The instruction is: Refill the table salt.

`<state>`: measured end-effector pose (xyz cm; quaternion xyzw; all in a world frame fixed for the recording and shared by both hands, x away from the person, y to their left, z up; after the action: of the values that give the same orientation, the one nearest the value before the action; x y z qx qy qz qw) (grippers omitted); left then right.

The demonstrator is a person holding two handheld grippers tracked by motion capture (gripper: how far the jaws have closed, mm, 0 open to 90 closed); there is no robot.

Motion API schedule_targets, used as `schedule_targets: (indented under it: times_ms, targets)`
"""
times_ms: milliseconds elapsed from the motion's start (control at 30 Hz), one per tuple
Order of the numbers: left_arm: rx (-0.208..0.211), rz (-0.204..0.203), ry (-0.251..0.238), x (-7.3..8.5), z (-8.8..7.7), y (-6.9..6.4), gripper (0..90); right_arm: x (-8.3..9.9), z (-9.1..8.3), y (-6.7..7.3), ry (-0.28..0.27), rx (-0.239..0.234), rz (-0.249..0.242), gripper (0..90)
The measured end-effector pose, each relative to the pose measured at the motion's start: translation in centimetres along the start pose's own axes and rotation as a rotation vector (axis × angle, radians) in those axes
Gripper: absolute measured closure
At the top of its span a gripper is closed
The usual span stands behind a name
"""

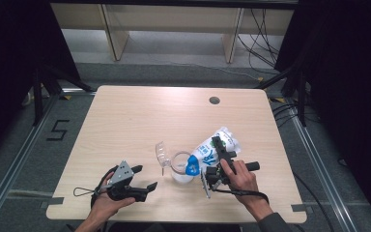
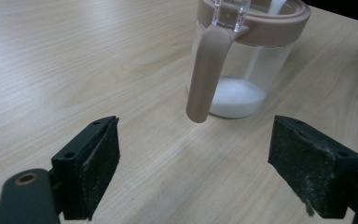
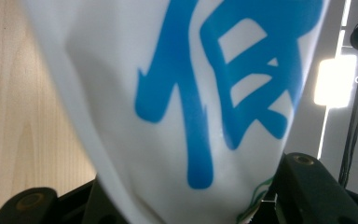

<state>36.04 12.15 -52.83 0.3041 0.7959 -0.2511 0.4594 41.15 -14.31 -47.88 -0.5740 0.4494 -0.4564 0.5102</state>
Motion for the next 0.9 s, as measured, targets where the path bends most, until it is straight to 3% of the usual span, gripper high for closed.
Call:
schedule_targets:
  times_ms: [667, 767, 900]
  targets:
    - [0.000, 0.000, -0.001, 0.00, 0.01, 0.01, 15.9, -0.08, -0.02, 0.06, -0.005, -0.003, -0.004, 56.0]
    - [0.001, 0.000, 0.000, 0.00, 0.01, 0.01, 15.9, -0.28, -0.02, -0.55, -0.016, 0.009, -0.078, 56.1]
    - [0.000, -0.001, 0.000, 0.00, 0.00, 0.01, 15.9, -0.24, 0.00, -0.42, -0.017, 0.007, -0.062, 56.1]
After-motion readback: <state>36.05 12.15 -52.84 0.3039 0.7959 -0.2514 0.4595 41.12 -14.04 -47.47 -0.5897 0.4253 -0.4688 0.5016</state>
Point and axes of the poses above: each handheld gripper's, and its own axes: z roughly forward along the jaws, x roughly out of its underside, y roughly to its left, the point moved 6 cm from there along z, roughly forward along the jaws, and after that the axes turned 1 degree about -z, right-handed, at the moved point
